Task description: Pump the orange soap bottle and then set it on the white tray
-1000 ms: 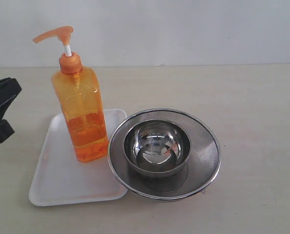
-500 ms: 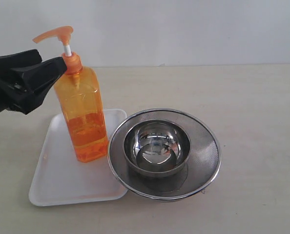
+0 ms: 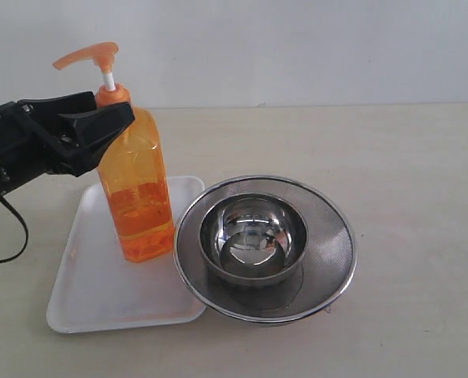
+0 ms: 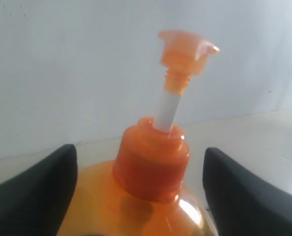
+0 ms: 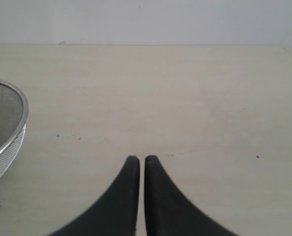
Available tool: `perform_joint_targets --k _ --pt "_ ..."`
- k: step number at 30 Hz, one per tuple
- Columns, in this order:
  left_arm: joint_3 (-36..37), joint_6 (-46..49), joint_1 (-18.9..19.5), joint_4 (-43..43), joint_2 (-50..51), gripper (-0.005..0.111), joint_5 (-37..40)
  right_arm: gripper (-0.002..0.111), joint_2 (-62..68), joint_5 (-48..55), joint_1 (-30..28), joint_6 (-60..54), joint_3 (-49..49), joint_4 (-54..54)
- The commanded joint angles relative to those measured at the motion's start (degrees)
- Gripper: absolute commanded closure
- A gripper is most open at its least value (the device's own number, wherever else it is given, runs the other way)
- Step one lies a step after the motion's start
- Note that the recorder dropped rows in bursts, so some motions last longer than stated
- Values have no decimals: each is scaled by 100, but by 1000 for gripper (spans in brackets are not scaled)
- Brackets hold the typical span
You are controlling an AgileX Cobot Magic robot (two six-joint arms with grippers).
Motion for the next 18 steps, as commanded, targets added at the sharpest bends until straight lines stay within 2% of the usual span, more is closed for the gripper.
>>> perform_joint_targets --k 1,5,7,18 --pt "-193 19 2 43 253 40 -131 107 -25 -25 -33 0 -6 -22" --pt "-254 19 2 103 401 40 -131 107 -25 -25 -33 0 -6 -22" --pt "-266 19 2 114 425 44 -131 107 -25 -25 -33 0 -6 -22" --pt "-266 51 2 122 425 100 -131 107 -25 -77 -33 0 -6 -14"
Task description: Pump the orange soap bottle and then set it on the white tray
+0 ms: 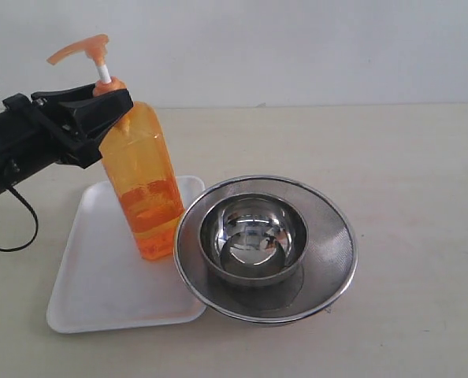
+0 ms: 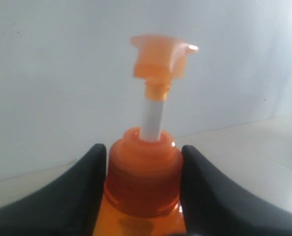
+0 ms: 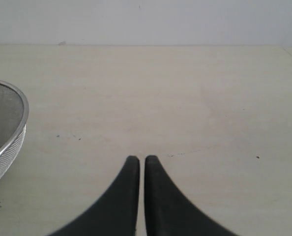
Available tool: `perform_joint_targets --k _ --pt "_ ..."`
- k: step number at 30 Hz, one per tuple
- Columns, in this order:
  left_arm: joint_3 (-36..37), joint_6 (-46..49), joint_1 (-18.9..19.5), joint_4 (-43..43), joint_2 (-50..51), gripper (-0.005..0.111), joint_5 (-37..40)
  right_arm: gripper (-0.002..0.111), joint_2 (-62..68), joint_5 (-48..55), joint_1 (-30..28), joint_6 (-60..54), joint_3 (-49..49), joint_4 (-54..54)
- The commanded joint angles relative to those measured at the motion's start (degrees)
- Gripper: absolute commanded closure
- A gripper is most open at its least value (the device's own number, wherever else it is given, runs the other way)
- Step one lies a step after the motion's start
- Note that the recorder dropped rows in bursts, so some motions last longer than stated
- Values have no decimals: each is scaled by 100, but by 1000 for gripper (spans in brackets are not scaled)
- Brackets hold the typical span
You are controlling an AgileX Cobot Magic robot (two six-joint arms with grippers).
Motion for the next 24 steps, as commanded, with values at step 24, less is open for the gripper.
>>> perform_joint_targets --k 24 --pt "-336 -641 296 1423 -847 102 756 107 -25 -77 -33 0 -6 -14"
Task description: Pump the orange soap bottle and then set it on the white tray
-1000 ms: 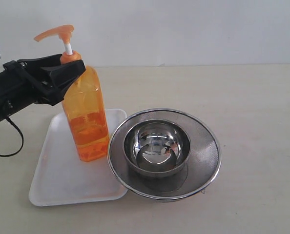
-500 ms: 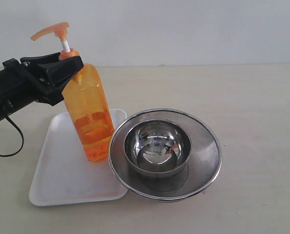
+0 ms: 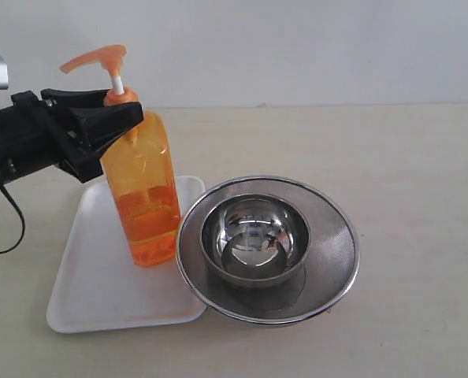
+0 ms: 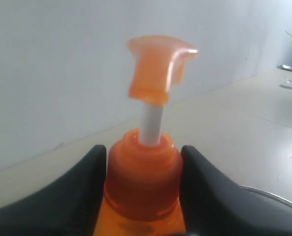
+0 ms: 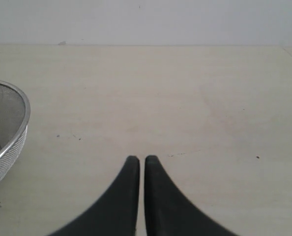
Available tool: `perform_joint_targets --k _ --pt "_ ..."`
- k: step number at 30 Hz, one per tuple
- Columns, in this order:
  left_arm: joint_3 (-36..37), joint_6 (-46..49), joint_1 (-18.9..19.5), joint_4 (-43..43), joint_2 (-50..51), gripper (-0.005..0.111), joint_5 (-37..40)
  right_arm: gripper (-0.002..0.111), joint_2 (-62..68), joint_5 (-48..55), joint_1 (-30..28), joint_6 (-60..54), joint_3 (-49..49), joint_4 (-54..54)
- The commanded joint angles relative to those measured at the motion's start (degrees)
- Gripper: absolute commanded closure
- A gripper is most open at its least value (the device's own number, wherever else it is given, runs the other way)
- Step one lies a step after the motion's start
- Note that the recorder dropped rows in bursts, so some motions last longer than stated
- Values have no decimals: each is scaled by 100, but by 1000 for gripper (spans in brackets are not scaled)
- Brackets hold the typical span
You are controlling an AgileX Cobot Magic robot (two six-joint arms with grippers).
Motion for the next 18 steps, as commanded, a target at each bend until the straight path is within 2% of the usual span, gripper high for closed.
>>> perform_joint_targets --k 1,6,10,18 --pt "-177 -616 344 491 -371 102 -163 107 -25 -77 -33 0 -6 -14" --pt "-359 -1285 835 1449 -439 102 -431 107 -25 -76 -33 0 -6 0" --pt "-527 -1613 1059 1939 -439 102 -646 107 -25 -76 -33 0 -6 0" --pt "-965 -2153 1081 2631 -439 102 -646 107 -25 -76 -33 0 -6 0"
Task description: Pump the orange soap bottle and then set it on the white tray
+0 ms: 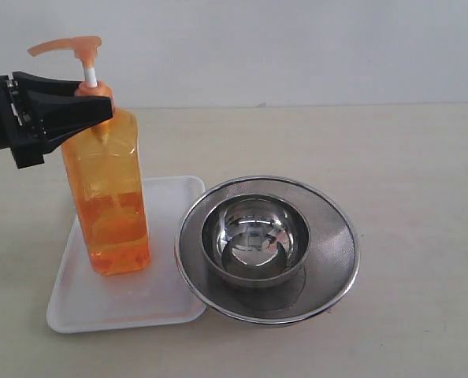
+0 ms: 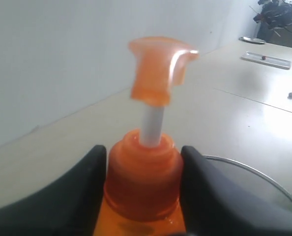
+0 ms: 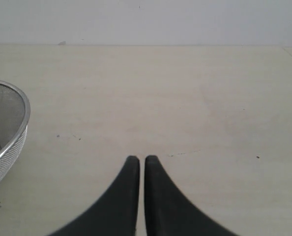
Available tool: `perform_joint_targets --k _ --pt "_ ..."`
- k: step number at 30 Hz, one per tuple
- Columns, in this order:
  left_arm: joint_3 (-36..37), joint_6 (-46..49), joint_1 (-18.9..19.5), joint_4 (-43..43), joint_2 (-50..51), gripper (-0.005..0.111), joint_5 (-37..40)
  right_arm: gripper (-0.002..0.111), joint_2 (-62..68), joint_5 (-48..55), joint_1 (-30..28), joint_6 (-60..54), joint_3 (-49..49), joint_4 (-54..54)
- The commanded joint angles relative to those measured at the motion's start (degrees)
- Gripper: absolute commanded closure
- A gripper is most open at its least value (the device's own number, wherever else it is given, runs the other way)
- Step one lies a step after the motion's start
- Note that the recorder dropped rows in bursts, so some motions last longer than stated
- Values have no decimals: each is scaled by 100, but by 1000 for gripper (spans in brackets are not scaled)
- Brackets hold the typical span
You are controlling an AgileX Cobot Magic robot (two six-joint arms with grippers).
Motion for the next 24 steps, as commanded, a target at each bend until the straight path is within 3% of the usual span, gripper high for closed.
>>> perform_joint_targets --k 1,24 --pt "-227 -215 18 46 -114 102 -448 107 -25 -76 -33 0 -6 0" --pt "-470 72 18 474 512 102 -448 107 -25 -36 -33 0 -6 -1"
